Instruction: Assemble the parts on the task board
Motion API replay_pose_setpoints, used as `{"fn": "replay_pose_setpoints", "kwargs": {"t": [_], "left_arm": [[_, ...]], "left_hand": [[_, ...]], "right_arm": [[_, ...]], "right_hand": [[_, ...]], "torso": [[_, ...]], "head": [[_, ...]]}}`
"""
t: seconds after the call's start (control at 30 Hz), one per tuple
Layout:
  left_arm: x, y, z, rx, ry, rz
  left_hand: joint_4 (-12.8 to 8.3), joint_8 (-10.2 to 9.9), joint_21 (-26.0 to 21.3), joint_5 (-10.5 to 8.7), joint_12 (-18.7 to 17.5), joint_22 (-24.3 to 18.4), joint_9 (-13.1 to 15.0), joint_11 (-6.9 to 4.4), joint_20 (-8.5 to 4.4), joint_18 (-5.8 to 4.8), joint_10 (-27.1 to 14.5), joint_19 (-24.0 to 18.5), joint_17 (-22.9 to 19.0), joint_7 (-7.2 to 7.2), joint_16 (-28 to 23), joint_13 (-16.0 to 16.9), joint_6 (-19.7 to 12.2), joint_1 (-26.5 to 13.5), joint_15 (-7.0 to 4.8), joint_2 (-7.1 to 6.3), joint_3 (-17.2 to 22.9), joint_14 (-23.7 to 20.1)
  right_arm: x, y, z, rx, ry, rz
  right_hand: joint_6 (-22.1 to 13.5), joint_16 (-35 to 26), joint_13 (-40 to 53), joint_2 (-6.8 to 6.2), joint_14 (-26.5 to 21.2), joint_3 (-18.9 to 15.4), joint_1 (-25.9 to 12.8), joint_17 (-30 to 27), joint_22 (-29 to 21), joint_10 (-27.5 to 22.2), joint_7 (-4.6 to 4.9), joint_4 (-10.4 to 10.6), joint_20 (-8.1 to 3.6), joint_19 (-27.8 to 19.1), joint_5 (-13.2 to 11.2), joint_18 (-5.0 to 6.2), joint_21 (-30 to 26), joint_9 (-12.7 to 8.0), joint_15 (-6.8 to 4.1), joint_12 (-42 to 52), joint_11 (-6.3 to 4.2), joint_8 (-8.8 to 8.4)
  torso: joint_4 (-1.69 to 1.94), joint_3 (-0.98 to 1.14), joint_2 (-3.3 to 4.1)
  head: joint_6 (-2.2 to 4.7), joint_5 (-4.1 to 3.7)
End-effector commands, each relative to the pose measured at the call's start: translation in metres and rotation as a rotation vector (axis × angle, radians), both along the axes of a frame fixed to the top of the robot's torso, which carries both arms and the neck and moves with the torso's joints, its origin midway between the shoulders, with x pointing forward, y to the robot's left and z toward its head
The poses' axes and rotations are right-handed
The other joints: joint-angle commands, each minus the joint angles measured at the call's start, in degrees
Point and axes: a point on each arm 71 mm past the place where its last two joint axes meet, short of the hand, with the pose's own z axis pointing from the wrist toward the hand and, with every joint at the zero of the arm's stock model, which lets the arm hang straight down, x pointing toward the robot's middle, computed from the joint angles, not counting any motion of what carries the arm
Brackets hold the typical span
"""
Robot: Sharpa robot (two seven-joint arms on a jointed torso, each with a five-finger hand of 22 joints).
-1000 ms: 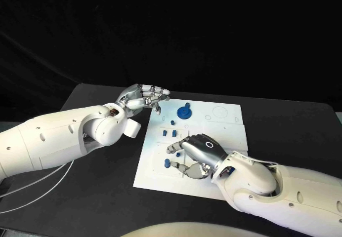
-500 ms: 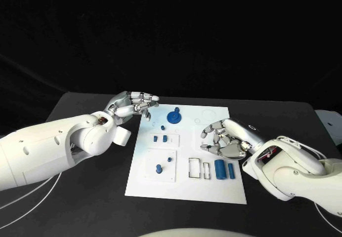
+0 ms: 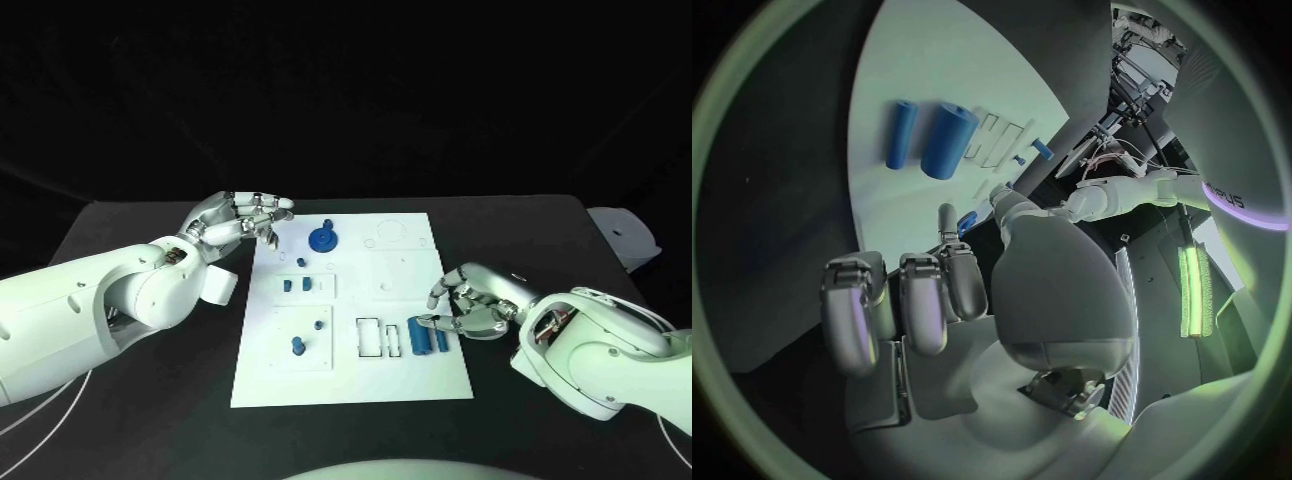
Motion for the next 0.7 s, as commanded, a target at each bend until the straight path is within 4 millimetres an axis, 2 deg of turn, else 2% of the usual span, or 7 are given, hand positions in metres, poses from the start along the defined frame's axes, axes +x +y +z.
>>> {"fn": "replay_pose_setpoints", "kwargs": {"t": [0.03,0.4,0.53,0.7], "left_arm": [[-0.001,-0.002,0.001,-0.014,-0.001,-0.018],[-0.001,0.0,0.0,-0.013,0.0,-0.016],[-0.002,0.0,0.0,-0.013,0.0,-0.016],[-0.002,0.001,0.001,-0.013,0.0,-0.017]], "left_hand": [[-0.3,0.0,-0.3,0.27,0.3,-0.1,0.0,-0.16,0.35,0.89,-0.4,0.2,-0.1,-0.23,0.3,0.1,-0.1,-0.5,-0.06,-0.04,-0.2,-0.4],[-0.3,0.0,-0.3,0.27,0.3,-0.1,0.0,-0.16,0.35,0.89,-0.4,0.2,-0.1,-0.23,0.3,0.1,-0.1,-0.5,-0.06,-0.04,-0.2,-0.4],[-0.3,0.0,-0.3,0.27,0.3,-0.1,0.0,-0.16,0.35,0.89,-0.4,0.2,-0.1,-0.23,0.3,0.1,-0.1,-0.5,-0.06,-0.04,-0.2,-0.4],[-0.3,0.0,-0.3,0.27,0.3,-0.1,0.0,-0.16,0.35,0.89,-0.4,0.2,-0.1,-0.23,0.3,0.1,-0.1,-0.5,-0.06,-0.04,-0.2,-0.4]], "right_arm": [[-0.004,-0.001,-0.007,-0.109,0.017,-0.028],[-0.01,0.006,-0.017,-0.165,-0.001,-0.019],[-0.01,0.01,-0.02,-0.169,-0.006,-0.01],[-0.01,0.015,-0.025,-0.172,-0.005,0.002]], "right_hand": [[-0.3,0.5,5.2,0.06,5.1,-0.9,-0.9,10.2,15.1,0.6,-0.12,0.1,-0.05,6.0,0.2,-0.79,0.4,0.1,-0.38,0.5,-0.09,0.26],[-0.4,0.7,5.6,0.49,5.1,-2.9,-1.8,10.5,15.1,0.6,-0.17,0.1,-0.07,6.0,0.0,-0.8,0.5,0.3,-0.4,0.7,-0.12,0.58],[-0.4,0.7,5.6,0.7,5.1,-3.2,-1.9,10.5,15.1,0.6,-0.19,0.1,-0.07,6.0,0.0,-0.8,0.5,0.3,-0.4,0.7,-0.13,0.64],[-0.4,0.7,5.6,0.8,5.1,-3.3,-1.9,10.6,15.1,0.6,-0.19,0.1,-0.07,6.0,0.0,-0.8,0.5,0.3,-0.4,0.6,-0.13,0.66]], "torso": [[-0.09,-0.09,-0.09],[-0.09,-0.19,-0.05],[-0.14,-0.15,-0.04],[-0.03,-0.11,-0.02]], "head": [[-0.2,-0.27],[-0.26,-0.33],[-0.28,-0.25],[-0.38,-0.08]]}}
